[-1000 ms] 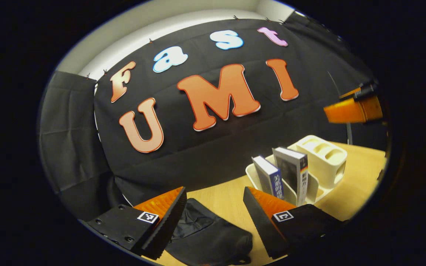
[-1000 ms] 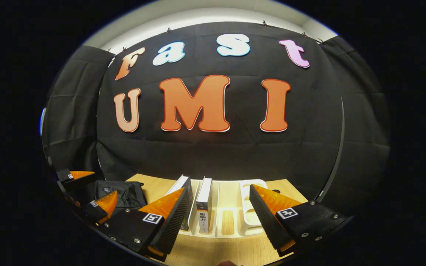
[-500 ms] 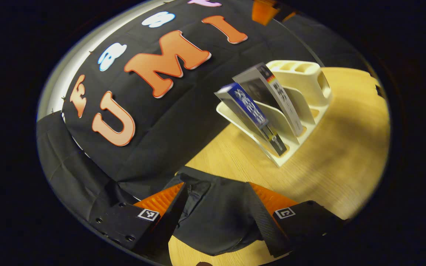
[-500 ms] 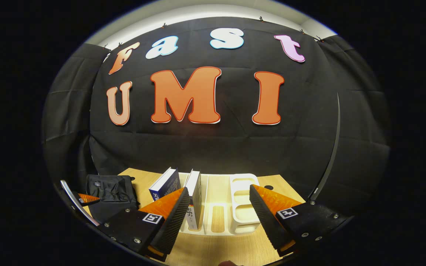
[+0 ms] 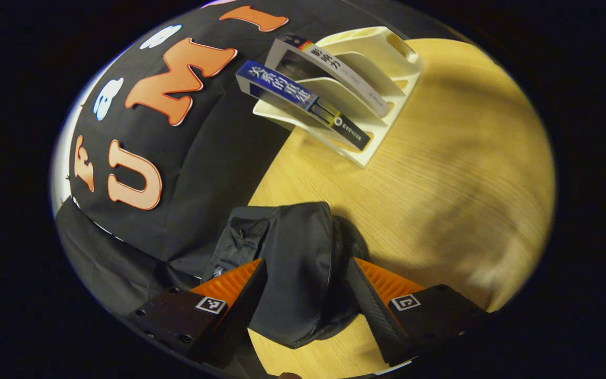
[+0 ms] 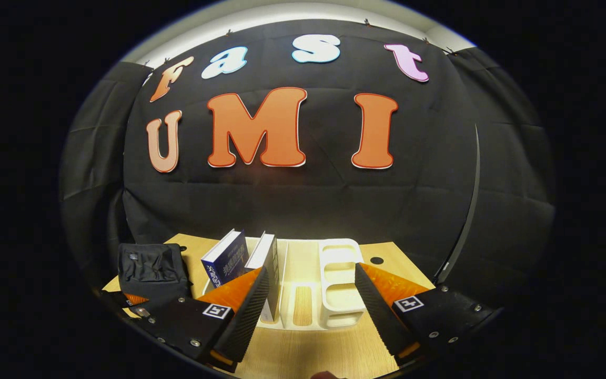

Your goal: Open the schoolbag, grab two books from the bookshelf and put them into the schoolbag.

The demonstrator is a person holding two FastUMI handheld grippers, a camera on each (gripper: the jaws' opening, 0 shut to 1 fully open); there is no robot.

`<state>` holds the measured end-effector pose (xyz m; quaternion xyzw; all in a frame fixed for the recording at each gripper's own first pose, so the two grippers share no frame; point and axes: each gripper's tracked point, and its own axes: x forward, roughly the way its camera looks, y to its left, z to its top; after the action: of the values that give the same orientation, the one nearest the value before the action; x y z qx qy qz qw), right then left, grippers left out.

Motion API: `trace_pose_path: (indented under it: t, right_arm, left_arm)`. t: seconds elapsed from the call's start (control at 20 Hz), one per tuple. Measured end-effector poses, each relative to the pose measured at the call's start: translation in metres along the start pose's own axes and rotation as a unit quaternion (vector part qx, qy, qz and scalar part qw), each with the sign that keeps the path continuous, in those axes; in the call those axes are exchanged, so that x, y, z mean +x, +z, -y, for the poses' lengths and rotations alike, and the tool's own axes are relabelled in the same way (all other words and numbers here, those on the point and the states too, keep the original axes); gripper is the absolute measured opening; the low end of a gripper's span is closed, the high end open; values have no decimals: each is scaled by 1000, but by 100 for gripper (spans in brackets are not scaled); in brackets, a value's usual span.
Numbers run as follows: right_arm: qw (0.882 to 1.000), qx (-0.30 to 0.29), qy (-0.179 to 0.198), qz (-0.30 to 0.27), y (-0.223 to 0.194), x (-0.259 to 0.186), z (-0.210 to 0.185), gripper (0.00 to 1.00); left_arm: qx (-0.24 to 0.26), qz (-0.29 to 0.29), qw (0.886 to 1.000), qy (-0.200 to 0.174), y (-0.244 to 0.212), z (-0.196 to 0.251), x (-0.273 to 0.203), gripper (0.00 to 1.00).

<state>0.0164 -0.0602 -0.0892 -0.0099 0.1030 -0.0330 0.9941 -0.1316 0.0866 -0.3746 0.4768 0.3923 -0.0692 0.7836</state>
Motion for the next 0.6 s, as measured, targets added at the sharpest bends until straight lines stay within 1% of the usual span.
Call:
trace_pose_path:
  t: [0.15, 0.3, 0.6]
  right_arm:
    - [1000, 5, -2, -3, -3, -1, 4, 96]
    - [1000, 5, -3, -4, -6, -4, 6, 96]
    - [1000, 10, -10, -5, -8, -8, 13, 96]
  left_arm:
    - [10, -25, 1000, 7, -16, -2, 7, 98]
    - [22, -36, 998, 39, -25, -18, 5, 97]
    - [41, -50, 995, 76, -26, -30, 9, 96]
